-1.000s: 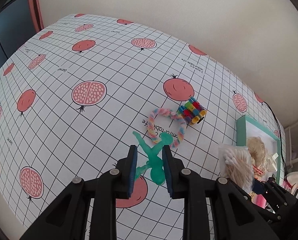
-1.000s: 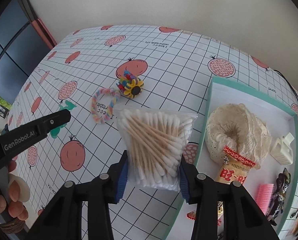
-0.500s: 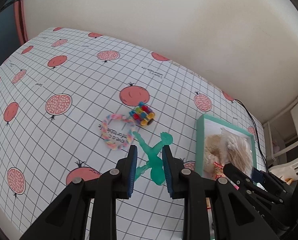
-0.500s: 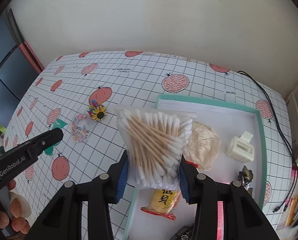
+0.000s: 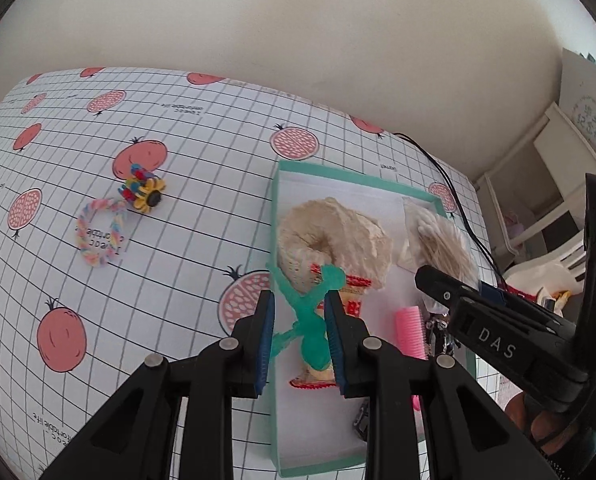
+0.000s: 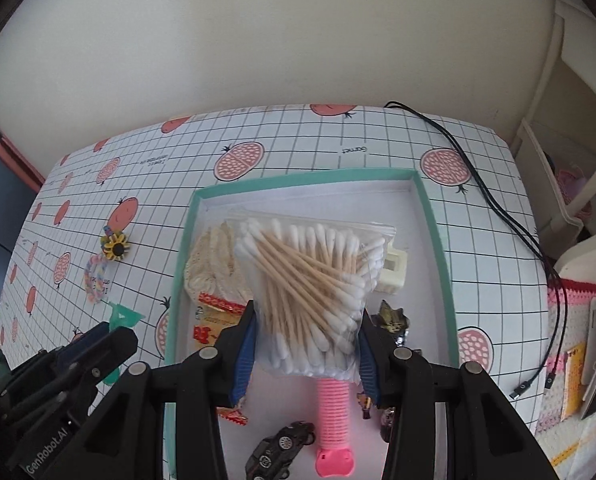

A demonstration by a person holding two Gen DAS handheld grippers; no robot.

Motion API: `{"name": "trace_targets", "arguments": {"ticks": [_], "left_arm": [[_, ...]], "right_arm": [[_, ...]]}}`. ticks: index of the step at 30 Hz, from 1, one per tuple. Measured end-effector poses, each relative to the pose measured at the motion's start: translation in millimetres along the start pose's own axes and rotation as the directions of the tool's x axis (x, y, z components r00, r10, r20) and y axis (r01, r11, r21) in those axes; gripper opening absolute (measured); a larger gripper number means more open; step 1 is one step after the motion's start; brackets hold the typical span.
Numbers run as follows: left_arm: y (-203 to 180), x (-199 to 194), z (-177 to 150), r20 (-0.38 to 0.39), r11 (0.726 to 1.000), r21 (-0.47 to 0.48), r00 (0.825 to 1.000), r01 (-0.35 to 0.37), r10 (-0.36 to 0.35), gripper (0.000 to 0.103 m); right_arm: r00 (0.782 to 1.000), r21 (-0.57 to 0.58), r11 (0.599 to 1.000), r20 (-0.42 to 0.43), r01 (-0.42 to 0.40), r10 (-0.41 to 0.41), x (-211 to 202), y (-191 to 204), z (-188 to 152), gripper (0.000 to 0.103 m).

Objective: Organize objects
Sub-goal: 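Carry the green figure with the left tool while the right tool carries the swab bag over the tray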

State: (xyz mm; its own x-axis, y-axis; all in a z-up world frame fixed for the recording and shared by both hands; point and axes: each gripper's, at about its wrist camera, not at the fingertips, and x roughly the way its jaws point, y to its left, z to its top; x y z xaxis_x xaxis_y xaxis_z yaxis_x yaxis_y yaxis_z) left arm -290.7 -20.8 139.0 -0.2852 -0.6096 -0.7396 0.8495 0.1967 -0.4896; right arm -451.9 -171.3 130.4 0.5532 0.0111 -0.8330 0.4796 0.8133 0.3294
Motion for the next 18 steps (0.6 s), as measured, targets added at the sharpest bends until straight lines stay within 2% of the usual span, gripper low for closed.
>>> {"name": "trace_targets", "arguments": {"ticks": [9,12,18], "left_arm": [[-35,25,-14,-0.067,0.998,0.053,0.997,0.030,-0.027,0.026],[-43,32,-19,-0.085,0.997,0.064,0.996,0.031,-0.025,0.026],[-55,43,-25,-0.107,0.995,0.095,0.994,0.027,-0.017,0.027]], "right_arm": [[1.000,0.048,0.999,0.003,0.023,-0.023,1,-29,-3,0.046],[0.999,0.055,0.998,0.002,0.040,-0.040,4,-31,-3,0.046],[1.000,0.064,0.998,0.006,0.023,-0.023,7,-33,-4,0.047]]}}
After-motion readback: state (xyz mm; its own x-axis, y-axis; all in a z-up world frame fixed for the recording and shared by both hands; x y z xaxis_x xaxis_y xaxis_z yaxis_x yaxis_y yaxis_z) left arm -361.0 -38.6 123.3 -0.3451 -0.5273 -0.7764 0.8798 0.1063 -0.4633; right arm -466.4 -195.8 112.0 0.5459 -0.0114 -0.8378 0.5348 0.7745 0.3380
